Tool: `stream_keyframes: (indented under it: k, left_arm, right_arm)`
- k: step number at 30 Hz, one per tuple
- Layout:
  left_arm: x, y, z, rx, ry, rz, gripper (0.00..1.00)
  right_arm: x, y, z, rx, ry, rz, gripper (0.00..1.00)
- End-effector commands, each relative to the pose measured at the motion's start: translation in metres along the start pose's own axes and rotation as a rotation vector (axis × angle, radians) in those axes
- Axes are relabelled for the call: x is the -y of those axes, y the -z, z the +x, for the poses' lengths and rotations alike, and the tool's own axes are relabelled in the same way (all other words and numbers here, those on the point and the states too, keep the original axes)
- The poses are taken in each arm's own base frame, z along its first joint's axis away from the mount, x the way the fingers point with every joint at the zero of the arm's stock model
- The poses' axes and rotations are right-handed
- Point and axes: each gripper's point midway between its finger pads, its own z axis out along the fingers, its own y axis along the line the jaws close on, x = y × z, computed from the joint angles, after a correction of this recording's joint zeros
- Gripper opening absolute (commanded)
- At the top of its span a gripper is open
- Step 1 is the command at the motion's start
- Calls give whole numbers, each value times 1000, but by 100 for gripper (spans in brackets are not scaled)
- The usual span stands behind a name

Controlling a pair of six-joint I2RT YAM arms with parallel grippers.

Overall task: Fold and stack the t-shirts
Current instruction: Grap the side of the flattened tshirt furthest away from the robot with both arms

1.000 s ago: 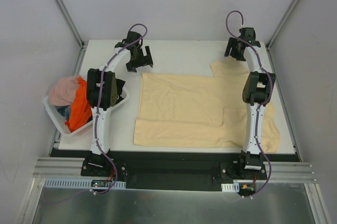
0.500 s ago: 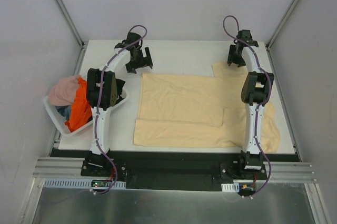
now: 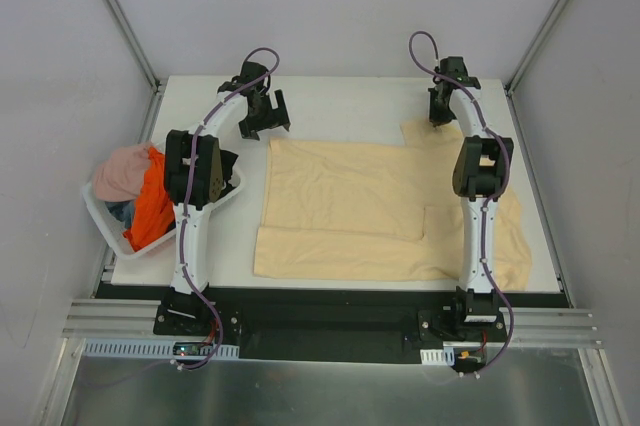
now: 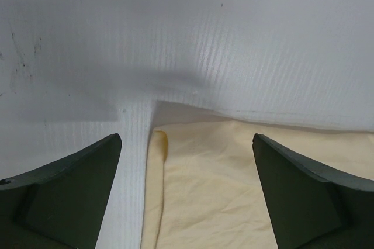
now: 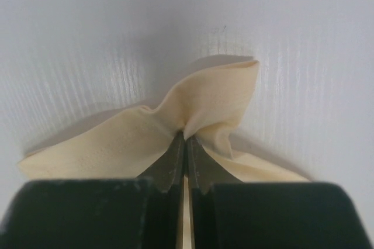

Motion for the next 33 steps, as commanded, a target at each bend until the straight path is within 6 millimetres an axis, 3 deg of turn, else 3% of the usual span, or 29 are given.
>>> stream_keyframes:
  k: [1, 8, 9, 11, 15, 21, 23, 31, 32, 33]
  left_arm:
    - [6, 6, -9, 13, 26, 25, 95]
    - [14, -5, -11, 0, 75, 55, 73]
    - [16, -6, -10, -7, 81, 65, 63]
    - [15, -8, -2, -33, 90, 70, 57]
    - [8, -3, 9, -51, 101, 45, 52]
    - [6, -3, 13, -59, 110, 41, 22]
    - [9, 0, 9, -50, 101, 52, 3]
    - [25, 24, 9, -19, 28, 79, 0]
    - [29, 28, 13, -17, 4, 77, 0]
    - [30, 31, 15, -13, -6, 71, 0]
  right_arm:
    - [-3, 15, -16, 64, -11, -44, 1]
    - [-7, 47, -47, 194, -35, -94, 1]
    - [-6, 47, -46, 193, -33, -93, 1]
    - [-5, 51, -45, 195, -23, -87, 1]
    - [-1, 50, -37, 173, -12, -67, 1]
    - [-1, 55, -33, 157, -8, -72, 1]
    - [0, 59, -34, 163, -6, -72, 1]
    - [-9, 95, -53, 277, -24, -141, 1]
    - [-10, 113, -60, 313, -29, -149, 1]
    - [-12, 109, -50, 302, -33, -156, 1]
